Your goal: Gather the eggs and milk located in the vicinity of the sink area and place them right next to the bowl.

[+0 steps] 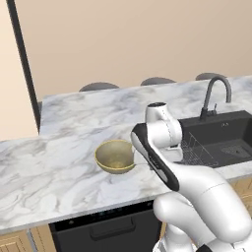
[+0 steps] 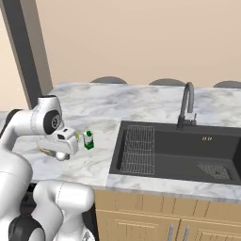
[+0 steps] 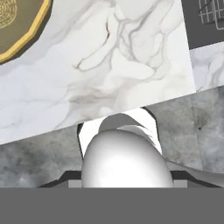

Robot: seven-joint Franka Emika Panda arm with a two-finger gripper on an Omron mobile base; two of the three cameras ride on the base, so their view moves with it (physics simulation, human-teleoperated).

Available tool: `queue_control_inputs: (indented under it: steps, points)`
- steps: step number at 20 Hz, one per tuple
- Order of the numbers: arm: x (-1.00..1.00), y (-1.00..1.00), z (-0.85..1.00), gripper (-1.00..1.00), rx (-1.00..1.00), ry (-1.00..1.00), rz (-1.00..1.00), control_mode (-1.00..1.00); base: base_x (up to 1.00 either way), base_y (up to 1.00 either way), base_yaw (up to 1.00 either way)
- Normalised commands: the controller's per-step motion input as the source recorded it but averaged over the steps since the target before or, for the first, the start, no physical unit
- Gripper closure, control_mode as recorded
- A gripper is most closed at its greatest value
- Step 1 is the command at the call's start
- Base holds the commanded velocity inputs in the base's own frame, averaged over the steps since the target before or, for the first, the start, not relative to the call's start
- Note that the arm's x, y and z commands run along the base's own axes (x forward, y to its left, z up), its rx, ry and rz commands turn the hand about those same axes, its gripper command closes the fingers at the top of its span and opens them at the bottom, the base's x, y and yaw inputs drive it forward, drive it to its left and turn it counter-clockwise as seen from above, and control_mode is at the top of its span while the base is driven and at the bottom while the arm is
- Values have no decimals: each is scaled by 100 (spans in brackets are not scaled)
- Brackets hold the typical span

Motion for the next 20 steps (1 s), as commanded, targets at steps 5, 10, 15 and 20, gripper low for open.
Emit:
queue_control_inputs:
  steps: [5,10,15,20]
  points:
    - [12,-28,-4,100,0,-10,16,-100,0,0,0]
    - [37,-62,-18,100,3,-21,47,-100,0,0,0]
    - [46,-70,-19,100,22,-21,55,-100,0,0,0]
    - [51,-55,0,100,35,-18,42,-100,0,0,0]
